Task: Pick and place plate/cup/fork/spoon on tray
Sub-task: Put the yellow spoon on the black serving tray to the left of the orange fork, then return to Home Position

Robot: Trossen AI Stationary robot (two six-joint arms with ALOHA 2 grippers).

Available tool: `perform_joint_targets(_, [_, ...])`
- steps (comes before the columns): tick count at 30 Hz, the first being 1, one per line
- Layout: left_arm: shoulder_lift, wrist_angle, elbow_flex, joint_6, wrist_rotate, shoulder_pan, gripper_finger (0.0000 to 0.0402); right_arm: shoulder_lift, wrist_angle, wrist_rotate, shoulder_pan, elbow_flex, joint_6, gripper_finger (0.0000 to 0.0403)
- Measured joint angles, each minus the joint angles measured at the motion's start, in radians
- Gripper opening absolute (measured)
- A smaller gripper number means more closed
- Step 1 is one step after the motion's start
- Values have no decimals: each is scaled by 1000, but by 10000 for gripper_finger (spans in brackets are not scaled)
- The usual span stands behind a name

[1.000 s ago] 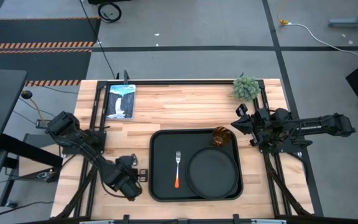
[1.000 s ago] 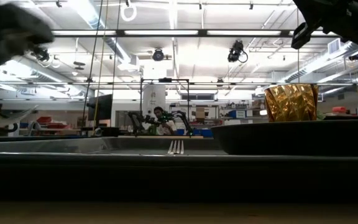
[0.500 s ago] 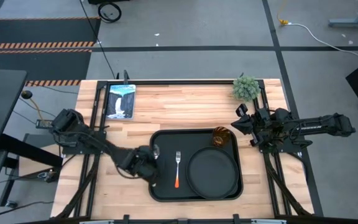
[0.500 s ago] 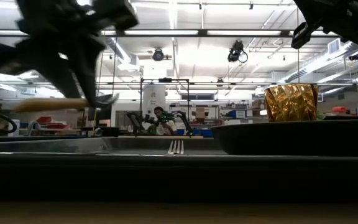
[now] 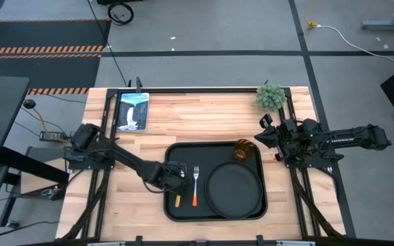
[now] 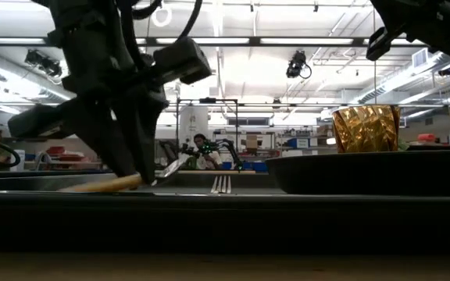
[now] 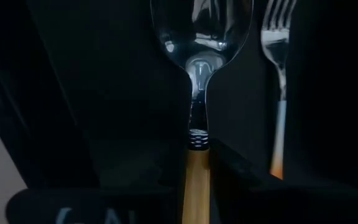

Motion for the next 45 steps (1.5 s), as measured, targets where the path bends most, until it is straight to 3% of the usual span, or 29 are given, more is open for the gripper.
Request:
perform_joint_targets(8, [12,6,0,-1,6,0,67,0,1,0,0,0,0,11])
perform_joint_targets(17, [12,7,0,8,-3,2,109,0,1,-5,0,0,0,11])
perform_joint_targets(28, [-170,-71,0,267,-4,64,116,-68,5,-138,-46,-4,-3,11])
perform_joint_targets(32, [-248,-41,0,482,-86,117,116,-93,9,-141,-80,-39,-3,11])
perform_joint_targets(36, [-294,97,0,800,-139,166,116,-105,-3,-170,-103,-60,16,11])
perform_joint_targets(39, [-309,242,0,1067,-143,195,117,-107,2,-200,-110,-60,16,11])
perform_joint_targets(45, [-314,449,0,1533,-141,233,117,-108,2,-159,-135,-60,-31,11])
